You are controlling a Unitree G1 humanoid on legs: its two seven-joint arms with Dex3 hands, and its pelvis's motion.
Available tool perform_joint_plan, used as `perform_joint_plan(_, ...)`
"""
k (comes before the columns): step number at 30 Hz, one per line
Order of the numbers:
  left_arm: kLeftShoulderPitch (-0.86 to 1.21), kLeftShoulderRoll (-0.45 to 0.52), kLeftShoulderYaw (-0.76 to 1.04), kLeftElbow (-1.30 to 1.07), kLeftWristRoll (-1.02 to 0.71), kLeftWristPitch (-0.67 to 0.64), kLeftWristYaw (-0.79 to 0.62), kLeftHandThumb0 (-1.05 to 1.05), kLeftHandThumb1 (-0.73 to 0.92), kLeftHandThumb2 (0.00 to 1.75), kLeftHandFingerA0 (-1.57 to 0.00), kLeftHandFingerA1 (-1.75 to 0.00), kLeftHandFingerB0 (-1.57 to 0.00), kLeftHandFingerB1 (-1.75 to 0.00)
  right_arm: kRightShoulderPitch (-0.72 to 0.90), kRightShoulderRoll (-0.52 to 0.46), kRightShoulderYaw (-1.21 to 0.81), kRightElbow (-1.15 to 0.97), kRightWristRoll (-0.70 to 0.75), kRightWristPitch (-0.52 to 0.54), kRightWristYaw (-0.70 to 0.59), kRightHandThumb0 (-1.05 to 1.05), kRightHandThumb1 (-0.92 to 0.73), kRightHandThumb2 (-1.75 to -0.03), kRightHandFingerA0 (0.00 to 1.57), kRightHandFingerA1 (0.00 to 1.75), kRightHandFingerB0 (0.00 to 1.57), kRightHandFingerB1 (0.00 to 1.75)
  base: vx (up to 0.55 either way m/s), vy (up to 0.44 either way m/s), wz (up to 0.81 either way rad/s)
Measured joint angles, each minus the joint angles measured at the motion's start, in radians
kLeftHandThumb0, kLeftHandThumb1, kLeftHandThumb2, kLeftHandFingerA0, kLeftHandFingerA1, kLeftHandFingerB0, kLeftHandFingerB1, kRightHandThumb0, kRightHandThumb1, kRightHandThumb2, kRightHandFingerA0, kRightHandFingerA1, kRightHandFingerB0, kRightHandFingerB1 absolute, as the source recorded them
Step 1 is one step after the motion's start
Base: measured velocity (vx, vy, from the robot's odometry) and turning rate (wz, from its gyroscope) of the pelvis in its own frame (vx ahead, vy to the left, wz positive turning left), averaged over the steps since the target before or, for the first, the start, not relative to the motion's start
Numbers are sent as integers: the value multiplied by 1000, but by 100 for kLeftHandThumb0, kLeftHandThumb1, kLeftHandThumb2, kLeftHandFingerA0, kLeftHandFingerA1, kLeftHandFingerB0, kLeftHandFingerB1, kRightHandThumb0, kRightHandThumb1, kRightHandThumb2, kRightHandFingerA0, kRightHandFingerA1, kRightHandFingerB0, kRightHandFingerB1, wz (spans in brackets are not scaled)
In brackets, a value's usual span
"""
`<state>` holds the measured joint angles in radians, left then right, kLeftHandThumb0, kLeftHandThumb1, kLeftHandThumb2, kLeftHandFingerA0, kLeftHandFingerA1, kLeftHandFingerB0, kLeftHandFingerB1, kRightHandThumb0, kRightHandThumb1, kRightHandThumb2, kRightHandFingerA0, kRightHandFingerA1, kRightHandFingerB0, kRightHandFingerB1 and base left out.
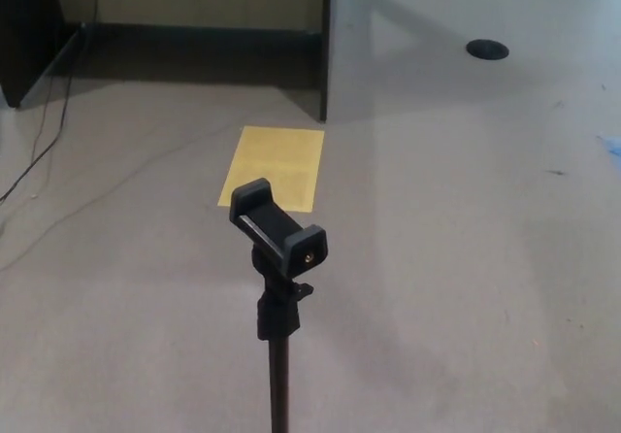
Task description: There is a tripod standing in front of the robot and the robot extends its left arm to grab it. It lifts the tripod and passes it to a person.
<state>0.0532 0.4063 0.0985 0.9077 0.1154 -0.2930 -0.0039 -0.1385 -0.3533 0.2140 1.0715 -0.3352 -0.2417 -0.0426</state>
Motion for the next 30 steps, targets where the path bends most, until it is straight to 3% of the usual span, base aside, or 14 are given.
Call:
perform_joint_plan(2, 2, -18, 40, -13, -34, -6, -34, -37, 49, 62, -27, -39, -25, -34, 0, 0, 2, 6, -3, -8, -1, -37, -68, -61, 67, 41, 50, 37, 0, 0, 0)
perform_joint_plan(3, 4, -23, 51, -19, -47, -8, -48, -21, 38, 90, -11, -51, -9, -50, -1, 0, 3, 9, -4, -11, -1, -38, -69, -61, 68, 41, 51, 37, 0, 0, 0)
perform_joint_plan(5, 10, -37, 79, -42, -79, -14, -89, -24, 36, 89, -8, -50, -6, -49, -1, 0, 6, 19, -8, -18, -2, -38, -69, -61, 71, 42, 51, 37, 0, 0, 0)
perform_joint_plan(6, 11, -43, 86, -52, -90, -14, -104, -45, 46, 63, -17, -36, -13, -32, -1, 0, 7, 20, -9, -20, -2, -37, -69, -60, 71, 42, 51, 37, 0, 0, 0)
perform_joint_plan(7, 12, -51, 94, -66, -103, -15, -124, -27, 33, 87, -2, -48, 0, -47, -1, 0, 8, 21, -10, -24, -2, -37, -68, -61, 70, 42, 50, 36, 0, 0, 0)
perform_joint_plan(15, -13, -105, 109, -228, -201, -7, -269, -31, 18, 79, 0, -47, 0, -48, -2, 0, 7, 24, -11, -41, -2, -37, -68, -61, 67, 41, 50, 36, 0, 0, 0)
perform_joint_plan(16, -20, -110, 109, -249, -211, -1, -282, -58, 36, 68, -10, -39, -6, -22, -3, 0, 7, 25, -11, -42, -2, -37, -67, -61, 68, 42, 50, 37, 0, 0, 0)
perform_joint_plan(21, -84, -147, 73, -361, -261, 54, -365, -51, 33, 76, -1, -35, 0, -20, -8, 0, 7, 27, -12, -52, -2, -37, -68, -60, 75, 45, 50, 37, 0, 0, 0)
perform_joint_plan(22, -92, -151, 65, -373, -265, 64, -376, -62, 39, 56, -5, -27, 0, -19, -8, 0, 7, 26, -12, -53, -2, -37, -67, -61, 73, 43, 49, 37, 0, 0, 0)
perform_joint_plan(23, -99, -154, 58, -382, -268, 74, -384, -64, 40, 55, -2, -27, 0, -20, -8, -1, 7, 26, -12, -55, -2, -37, -67, -61, 71, 42, 50, 36, 0, 0, 0)
perform_joint_plan(24, -107, -157, 46, -392, -270, 87, -393, -56, 33, 76, 0, -28, 0, -18, -8, -1, 7, 26, -12, -55, -2, -37, -69, -60, 73, 43, 50, 37, 0, 0, 0)
perform_joint_plan(26, -121, -164, 25, -409, -270, 111, -403, -58, 31, 67, -5, -30, 0, -17, -10, -2, 7, 26, -12, -55, -2, -37, -69, -60, 74, 44, 50, 37, 0, 0, 0)
perform_joint_plan(29, -137, -178, -1, -446, -272, 151, -408, -50, 33, 76, -1, -35, 0, -20, -17, -5, 7, 28, -13, -57, -2, -38, -69, -60, 73, 43, 50, 37, 0, 0, 0)
perform_joint_plan(30, -144, -185, -10, -463, -272, 167, -408, -59, 38, 53, -7, -30, 0, -21, -22, -5, 7, 28, -14, -57, -2, -38, -69, -61, 73, 43, 50, 36, 0, 0, 0)
